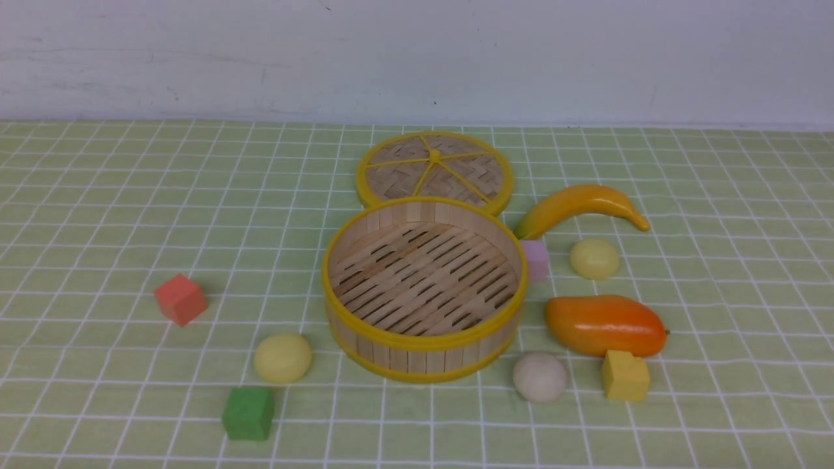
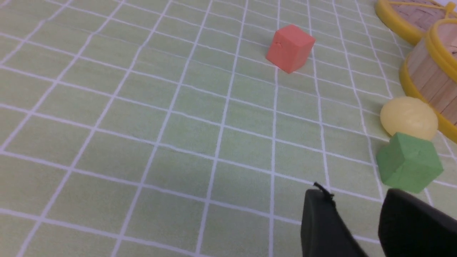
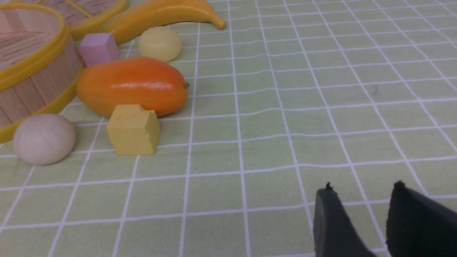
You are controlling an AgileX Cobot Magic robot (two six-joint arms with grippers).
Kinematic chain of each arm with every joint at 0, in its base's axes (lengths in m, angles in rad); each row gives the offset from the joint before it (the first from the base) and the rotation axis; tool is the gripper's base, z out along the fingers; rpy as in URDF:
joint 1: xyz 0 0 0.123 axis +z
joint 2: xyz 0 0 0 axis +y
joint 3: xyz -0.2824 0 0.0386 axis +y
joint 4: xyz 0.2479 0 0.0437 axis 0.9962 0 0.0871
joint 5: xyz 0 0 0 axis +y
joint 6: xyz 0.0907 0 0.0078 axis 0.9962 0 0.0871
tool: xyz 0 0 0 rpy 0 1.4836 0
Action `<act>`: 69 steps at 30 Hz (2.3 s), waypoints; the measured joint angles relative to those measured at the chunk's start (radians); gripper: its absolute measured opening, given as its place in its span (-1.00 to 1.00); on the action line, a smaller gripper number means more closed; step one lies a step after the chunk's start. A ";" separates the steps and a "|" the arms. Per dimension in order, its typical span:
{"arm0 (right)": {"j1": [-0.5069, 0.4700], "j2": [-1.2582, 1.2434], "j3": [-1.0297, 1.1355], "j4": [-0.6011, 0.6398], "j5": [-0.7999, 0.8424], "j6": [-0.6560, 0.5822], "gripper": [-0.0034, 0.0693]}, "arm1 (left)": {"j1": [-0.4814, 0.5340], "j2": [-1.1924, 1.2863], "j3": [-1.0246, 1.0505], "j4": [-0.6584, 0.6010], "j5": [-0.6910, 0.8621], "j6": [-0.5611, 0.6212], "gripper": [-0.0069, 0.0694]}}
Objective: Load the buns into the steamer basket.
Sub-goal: Use the left arm to grab a steamed stuffed bun
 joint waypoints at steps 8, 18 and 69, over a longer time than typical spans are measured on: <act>0.000 0.000 0.000 0.000 0.000 0.000 -0.25 | 0.000 0.000 0.000 -0.032 -0.159 -0.022 -0.19; 0.000 0.000 0.000 0.000 0.000 0.000 -0.25 | 0.000 0.000 0.000 -0.035 -0.306 -0.024 -0.19; 0.000 0.000 0.000 0.000 0.000 0.000 -0.25 | -0.296 1.586 -1.195 -0.209 0.398 0.178 -0.19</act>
